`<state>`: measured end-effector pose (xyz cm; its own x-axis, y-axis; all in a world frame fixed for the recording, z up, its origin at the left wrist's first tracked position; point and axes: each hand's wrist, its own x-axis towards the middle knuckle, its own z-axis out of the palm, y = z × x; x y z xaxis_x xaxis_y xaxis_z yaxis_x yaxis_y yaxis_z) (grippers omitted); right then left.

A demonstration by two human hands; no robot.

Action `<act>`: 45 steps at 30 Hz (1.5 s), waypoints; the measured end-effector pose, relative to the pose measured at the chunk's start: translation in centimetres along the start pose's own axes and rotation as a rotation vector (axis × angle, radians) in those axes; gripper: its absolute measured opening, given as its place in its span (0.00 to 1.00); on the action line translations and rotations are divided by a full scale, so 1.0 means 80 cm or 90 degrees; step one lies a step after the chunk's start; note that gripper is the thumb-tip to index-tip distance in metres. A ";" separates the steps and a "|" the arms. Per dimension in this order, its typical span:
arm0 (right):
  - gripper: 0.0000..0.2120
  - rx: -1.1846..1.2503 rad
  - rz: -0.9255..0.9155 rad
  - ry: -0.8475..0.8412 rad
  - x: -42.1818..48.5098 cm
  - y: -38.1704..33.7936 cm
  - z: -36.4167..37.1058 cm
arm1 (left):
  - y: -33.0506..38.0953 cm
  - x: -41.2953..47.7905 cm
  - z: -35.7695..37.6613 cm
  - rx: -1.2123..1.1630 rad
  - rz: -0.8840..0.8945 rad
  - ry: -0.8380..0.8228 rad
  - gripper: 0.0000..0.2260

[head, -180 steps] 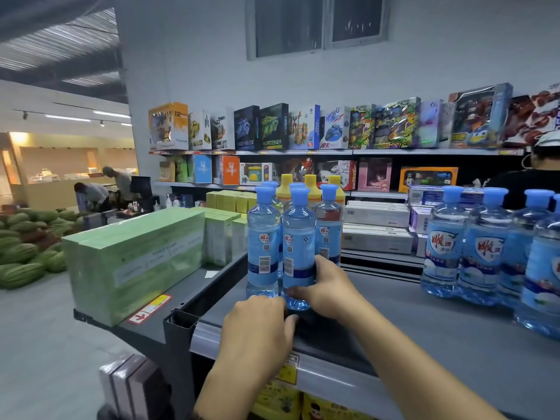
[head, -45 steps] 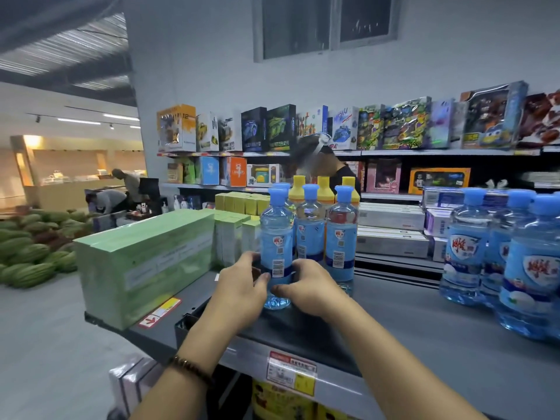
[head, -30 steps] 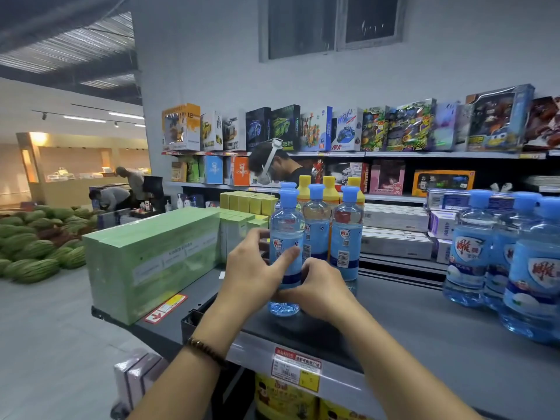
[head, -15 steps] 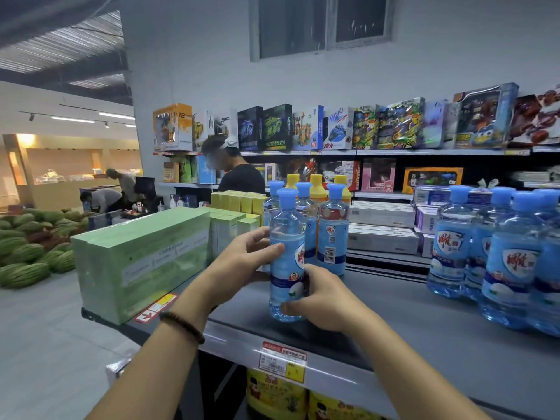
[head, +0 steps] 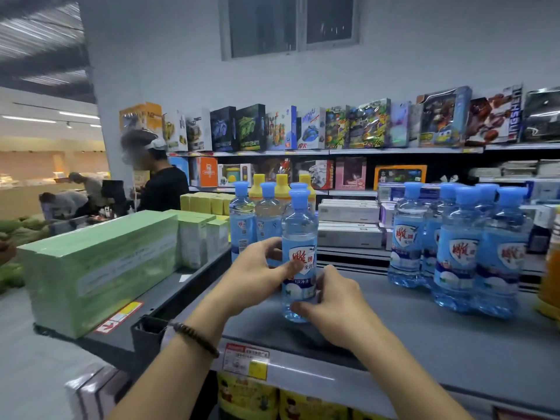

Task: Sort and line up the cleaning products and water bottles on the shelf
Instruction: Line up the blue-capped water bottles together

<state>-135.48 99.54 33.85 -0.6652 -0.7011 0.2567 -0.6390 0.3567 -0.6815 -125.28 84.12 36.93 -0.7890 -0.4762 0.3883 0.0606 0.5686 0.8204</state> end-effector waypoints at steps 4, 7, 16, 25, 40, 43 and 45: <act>0.13 -0.037 -0.026 -0.013 -0.030 0.037 -0.031 | 0.004 0.020 0.036 -0.019 -0.007 -0.019 0.11; 0.15 -0.075 -0.040 -0.030 -0.048 0.062 -0.057 | 0.017 0.037 0.070 -0.053 -0.001 -0.066 0.12; 0.28 -0.147 0.016 -0.006 -0.053 0.115 -0.123 | 0.053 0.086 0.162 -0.015 0.003 -0.178 0.16; 0.29 -0.185 0.072 -0.020 -0.048 0.138 -0.148 | 0.078 0.112 0.213 0.001 -0.038 -0.216 0.15; 0.33 -0.128 0.107 0.002 -0.042 0.143 -0.153 | 0.092 0.121 0.238 -0.013 -0.094 -0.182 0.16; 0.33 -0.140 0.104 -0.002 -0.043 0.142 -0.155 | 0.093 0.118 0.237 -0.008 -0.096 -0.182 0.16; 0.32 -0.152 0.100 -0.001 -0.043 0.140 -0.156 | 0.092 0.114 0.234 0.030 -0.091 -0.180 0.15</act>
<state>-145.13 113.62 33.88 -0.7629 -0.6266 0.1592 -0.6007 0.5961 -0.5327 -143.45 96.52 38.67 -0.9267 -0.3513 0.1330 -0.0860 0.5431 0.8352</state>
